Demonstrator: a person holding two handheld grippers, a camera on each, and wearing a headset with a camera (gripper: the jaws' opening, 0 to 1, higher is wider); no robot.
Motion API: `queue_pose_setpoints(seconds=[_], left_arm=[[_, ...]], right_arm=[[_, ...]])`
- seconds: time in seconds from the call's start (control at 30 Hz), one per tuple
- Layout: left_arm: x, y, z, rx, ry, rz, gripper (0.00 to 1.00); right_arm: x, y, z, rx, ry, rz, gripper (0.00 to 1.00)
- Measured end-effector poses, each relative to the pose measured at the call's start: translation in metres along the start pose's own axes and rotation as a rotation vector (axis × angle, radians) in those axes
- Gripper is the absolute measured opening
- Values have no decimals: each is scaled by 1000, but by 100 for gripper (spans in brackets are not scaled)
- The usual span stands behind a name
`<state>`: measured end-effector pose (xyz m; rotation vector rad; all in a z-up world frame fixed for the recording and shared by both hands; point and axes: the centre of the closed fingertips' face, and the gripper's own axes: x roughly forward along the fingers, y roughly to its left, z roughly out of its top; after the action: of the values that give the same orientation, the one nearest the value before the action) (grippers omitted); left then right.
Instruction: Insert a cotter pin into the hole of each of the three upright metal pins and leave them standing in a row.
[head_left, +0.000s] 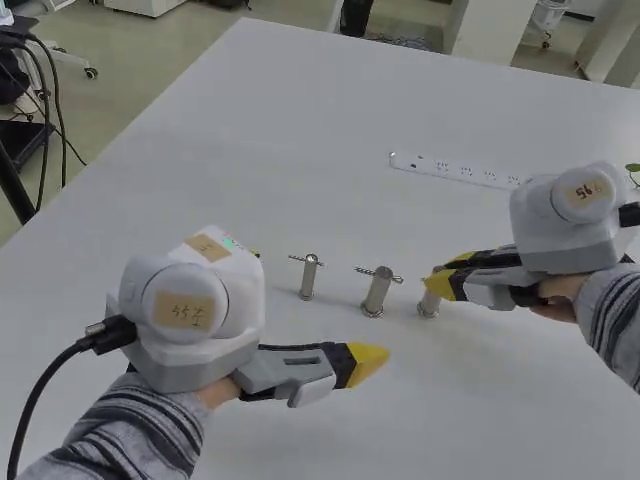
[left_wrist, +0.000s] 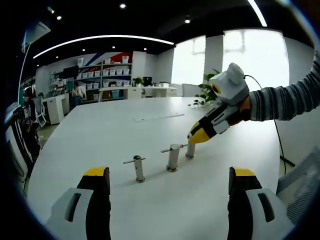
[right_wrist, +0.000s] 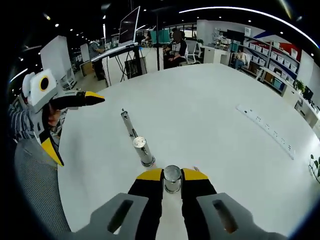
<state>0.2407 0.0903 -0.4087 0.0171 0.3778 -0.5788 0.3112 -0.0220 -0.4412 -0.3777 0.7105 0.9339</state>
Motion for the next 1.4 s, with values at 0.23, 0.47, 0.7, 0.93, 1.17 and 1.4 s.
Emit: queue_pose_setpoints(seconds=[0.23,0.47,0.7,0.93,1.17,1.4], left_arm=[[0,-1,-2,8,6,-1,98],[0,-1,-3,12,9,1,98],[0,-1,-3,9,11,1,98],[0,-1,-3,10,10,-2,98],[0,0,-4,5,15,-1,98],[0,0,-5,6,21,-3,98]], right_arm=[[-10,24,-6,-35,-22,61,8],[-13,45,-8,-96,-27,90,8],[-12,65,-6,-118,-58,152,8],[-11,77,-6,-148,-62,199,8],[-7,82,-9,-164,-51,230,8],[-8,81,-9,-201,-51,230,8]])
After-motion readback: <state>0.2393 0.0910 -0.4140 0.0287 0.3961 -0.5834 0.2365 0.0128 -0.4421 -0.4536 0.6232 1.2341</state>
